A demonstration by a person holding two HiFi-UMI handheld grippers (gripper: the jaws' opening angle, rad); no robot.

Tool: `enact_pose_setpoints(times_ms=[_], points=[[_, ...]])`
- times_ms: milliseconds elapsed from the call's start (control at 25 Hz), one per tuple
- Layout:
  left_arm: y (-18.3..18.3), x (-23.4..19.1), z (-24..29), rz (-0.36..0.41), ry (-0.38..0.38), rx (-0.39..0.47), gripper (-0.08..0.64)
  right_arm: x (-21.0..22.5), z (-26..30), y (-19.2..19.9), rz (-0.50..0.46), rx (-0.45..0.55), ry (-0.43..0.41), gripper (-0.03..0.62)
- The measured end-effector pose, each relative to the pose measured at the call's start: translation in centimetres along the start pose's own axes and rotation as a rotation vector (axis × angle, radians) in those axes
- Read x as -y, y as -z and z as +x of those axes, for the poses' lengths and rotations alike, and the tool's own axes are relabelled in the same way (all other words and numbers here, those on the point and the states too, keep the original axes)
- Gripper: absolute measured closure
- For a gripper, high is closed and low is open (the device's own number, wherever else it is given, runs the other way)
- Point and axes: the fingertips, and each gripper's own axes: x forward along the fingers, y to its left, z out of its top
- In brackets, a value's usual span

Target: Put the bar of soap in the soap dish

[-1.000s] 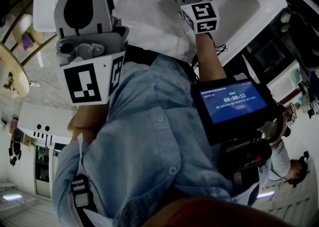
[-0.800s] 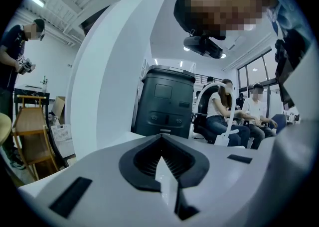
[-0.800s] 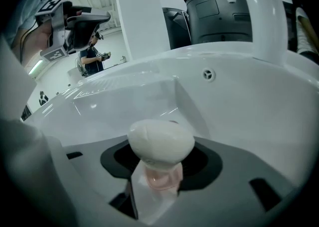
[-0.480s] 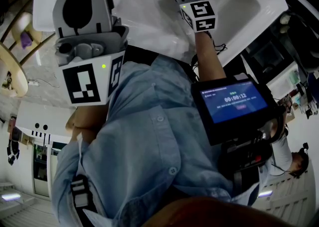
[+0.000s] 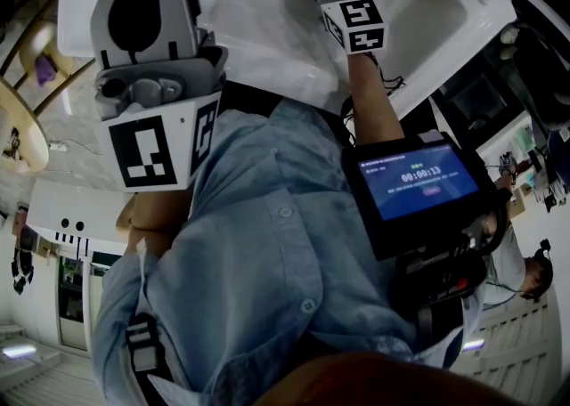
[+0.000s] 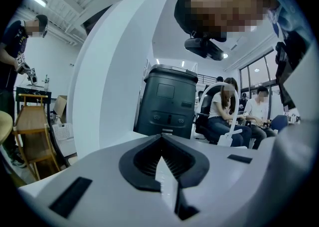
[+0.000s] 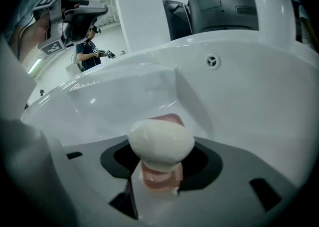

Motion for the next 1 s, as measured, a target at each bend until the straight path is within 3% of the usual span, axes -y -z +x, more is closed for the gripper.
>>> enact_pose_setpoints(times_ms=[1000], points=[[-0.1, 0.0, -0.2, -0.006, -0.008, 0.002, 0.552, -0.4, -0.2, -2.0, -0.075, 0.016, -0.038, 0.362]])
